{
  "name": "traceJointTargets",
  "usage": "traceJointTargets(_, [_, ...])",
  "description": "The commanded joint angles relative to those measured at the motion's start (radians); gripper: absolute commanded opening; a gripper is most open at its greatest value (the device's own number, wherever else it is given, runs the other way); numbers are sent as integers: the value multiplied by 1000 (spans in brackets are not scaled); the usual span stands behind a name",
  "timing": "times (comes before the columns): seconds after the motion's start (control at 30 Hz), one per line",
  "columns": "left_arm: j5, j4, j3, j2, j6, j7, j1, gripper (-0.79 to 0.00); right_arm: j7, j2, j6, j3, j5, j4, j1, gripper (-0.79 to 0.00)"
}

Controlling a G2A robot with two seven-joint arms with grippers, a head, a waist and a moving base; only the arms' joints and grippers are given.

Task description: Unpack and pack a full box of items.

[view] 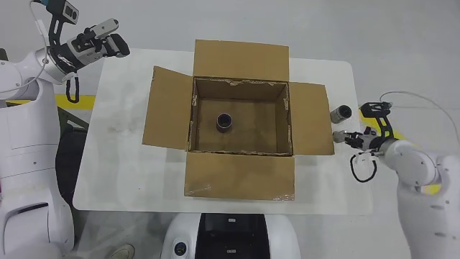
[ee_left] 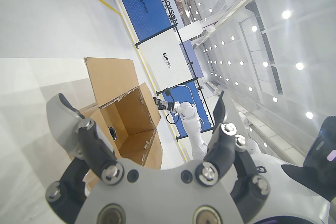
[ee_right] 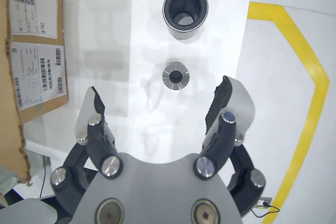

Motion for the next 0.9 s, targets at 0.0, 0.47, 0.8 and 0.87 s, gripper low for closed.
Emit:
traceJointTargets(0.0, [0,0,0,0,0,0,0,0,-3,1,2,-11,-6,19,7,-15])
traceJointTargets(0.47, [0,0,0,0,0,0,0,0,-31,9,22,-71,-15,151,70,-52])
traceJointTargets(0.8, [0,0,0,0,0,0,0,0,-39,14,29,-102,-12,191,106,-403])
traceJointTargets(0.87, [0,0,0,0,0,0,0,0,-42,15,29,-108,-13,194,109,-434])
